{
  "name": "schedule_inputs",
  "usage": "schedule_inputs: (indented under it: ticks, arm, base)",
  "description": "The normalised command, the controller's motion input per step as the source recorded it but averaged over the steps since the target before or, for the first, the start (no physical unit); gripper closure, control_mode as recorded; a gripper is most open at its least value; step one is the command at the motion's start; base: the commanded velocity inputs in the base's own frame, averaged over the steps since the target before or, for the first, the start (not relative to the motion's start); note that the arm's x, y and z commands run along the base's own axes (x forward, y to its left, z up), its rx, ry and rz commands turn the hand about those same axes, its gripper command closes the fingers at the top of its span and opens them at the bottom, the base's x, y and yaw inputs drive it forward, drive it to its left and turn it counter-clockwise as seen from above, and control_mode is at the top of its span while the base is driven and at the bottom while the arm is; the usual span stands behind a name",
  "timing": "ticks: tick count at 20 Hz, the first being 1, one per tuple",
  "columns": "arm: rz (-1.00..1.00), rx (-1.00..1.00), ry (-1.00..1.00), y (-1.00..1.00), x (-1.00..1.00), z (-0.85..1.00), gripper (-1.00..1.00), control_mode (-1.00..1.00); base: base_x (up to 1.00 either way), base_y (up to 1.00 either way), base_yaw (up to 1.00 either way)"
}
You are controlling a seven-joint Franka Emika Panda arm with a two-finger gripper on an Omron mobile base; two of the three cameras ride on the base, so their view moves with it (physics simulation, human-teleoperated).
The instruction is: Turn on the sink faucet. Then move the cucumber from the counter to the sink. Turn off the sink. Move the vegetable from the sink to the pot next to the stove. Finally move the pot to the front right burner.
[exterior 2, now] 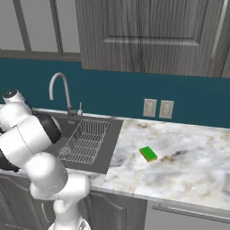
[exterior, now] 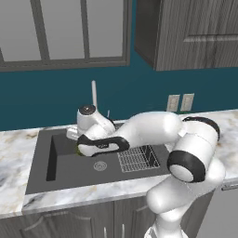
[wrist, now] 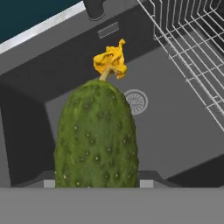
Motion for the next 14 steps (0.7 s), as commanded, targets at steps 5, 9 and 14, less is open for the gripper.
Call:
schedule_inputs:
  ticks: [5,9,14]
  arm:
    - [0.0,0.0,0.0,-0.35,-0.55,0.49,1.0,-1.0]
    - [0.0,0.0,0.0,-0.44,-0.57,0.28,1.0,-1.0]
    - [0.0,0.0,0.0,-0.48,-0.6,0.36,1.0,-1.0]
  base:
    - [0.0,0.0,0.0]
    - [0.0,0.0,0.0]
    - [0.0,0.0,0.0]
